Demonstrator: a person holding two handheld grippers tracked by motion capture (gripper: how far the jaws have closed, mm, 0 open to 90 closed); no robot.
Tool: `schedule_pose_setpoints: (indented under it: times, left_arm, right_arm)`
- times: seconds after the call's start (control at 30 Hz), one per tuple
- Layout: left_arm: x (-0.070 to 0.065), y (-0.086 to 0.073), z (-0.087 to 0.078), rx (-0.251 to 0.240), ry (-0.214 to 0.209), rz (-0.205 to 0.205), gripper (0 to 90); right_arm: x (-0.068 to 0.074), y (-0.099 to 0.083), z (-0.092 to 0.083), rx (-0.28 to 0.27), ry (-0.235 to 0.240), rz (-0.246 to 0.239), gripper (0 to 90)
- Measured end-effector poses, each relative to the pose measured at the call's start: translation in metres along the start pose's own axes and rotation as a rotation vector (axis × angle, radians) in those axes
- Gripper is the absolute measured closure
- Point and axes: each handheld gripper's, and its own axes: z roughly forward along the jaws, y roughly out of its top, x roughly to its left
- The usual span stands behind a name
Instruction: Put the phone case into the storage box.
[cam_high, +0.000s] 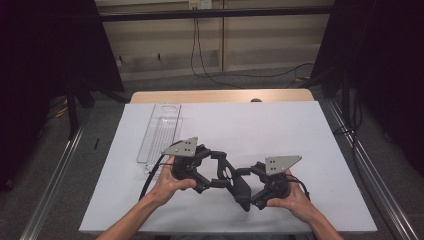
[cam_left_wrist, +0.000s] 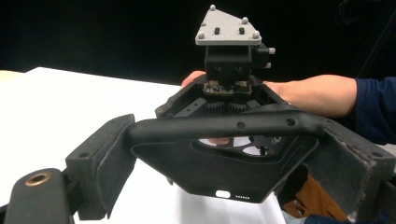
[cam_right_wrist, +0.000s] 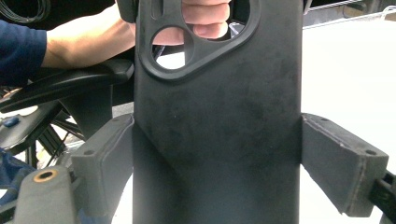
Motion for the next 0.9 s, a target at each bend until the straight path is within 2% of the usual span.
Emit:
schedule_pose_setpoints:
  times: [0.27,0.37,0.53,0.7,0.9]
  left_arm:
    - [-0.001,0.003,-0.001,0.005,0.009,-0.003,13.7]
    - [-0.001,0.005,-0.002,0.032,0.009,-0.003,14.0]
    - [-0.001,0.006,-0.002,0.051,0.01,-0.012,14.1]
    - [-0.004,0.012,-0.003,0.08,0.013,-0.002,14.2]
    - [-0.004,0.016,-0.003,0.084,0.013,-0.009,14.3]
  right_arm:
    - [0.002,0.002,0.002,0.0,-0.019,-0.004,13.6]
    - [0.001,0.002,0.002,0.001,-0.016,-0.005,13.7]
    - [0.001,0.001,0.003,0.008,-0.012,-0.001,13.8]
    - [0.002,0.002,0.004,0.007,-0.007,-0.005,13.8]
    - [0.003,0.004,0.004,-0.006,-0.016,-0.006,13.2]
